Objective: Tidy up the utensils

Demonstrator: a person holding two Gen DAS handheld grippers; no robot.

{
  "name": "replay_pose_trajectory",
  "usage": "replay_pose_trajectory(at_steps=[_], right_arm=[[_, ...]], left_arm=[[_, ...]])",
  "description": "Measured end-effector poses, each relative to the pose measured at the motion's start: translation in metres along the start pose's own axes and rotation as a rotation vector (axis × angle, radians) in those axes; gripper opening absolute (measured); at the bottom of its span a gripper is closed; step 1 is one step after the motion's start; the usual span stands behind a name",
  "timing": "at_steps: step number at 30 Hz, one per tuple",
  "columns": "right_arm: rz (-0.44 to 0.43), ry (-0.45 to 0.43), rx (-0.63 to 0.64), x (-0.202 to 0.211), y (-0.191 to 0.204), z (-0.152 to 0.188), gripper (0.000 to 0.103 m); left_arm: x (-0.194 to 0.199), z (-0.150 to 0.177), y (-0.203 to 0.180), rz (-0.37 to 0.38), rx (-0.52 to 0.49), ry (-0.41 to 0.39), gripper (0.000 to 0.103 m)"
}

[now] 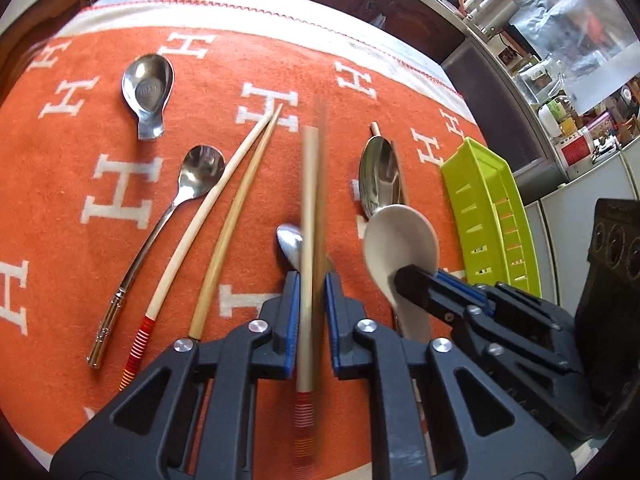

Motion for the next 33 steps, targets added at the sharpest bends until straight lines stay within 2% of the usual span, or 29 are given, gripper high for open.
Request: replay_pose_trajectory(at_steps=[7,20,21,23,30,33], right_arm=[[-0.003,-0.019,-0.025,0.014,-0.008,-0.004,0.007],[-0.009,-0.010,-0.051,0.016,-0.012,0.002,0.007],[-0.010,-0.010,-0.051,0.017,-0.011,0.003,0.007],[-0.011,-0.011,-0.052,0.017,-0.011,0.003,0.007],[-0.012,-0.026,-0.064,0.025,-0.007,0.003,0.007],[-0.017,-0.037,-0.066,0.032,-0.005,0.003,0.007]], left_arm=[[0.003,0.006,0.007,-0.054,-0.042,0.020,0.009],[0.011,0.014,0.020,-0.031,0.001,0.050,0.008],[0.013,0.015,0.021,-0.034,0.000,0.049,0.005],[0.016,0.013,0.022,-0.045,-0.003,0.036,0.005],[0.034,0.009,0.023,-0.071,-0.038,0.013,0.004],[0.043,0.010,0.018,-0.080,-0.086,0.015,0.004]])
Point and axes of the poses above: each gripper's, at about its wrist camera, not at the fingertips, and x roughly against the way its jaws point, y to its left, z to its underside, the point moved 10 cm from there along -x, roughly the way its jaws point, and after that the axes turned 12 degrees about -y, right-handed, at the moved point
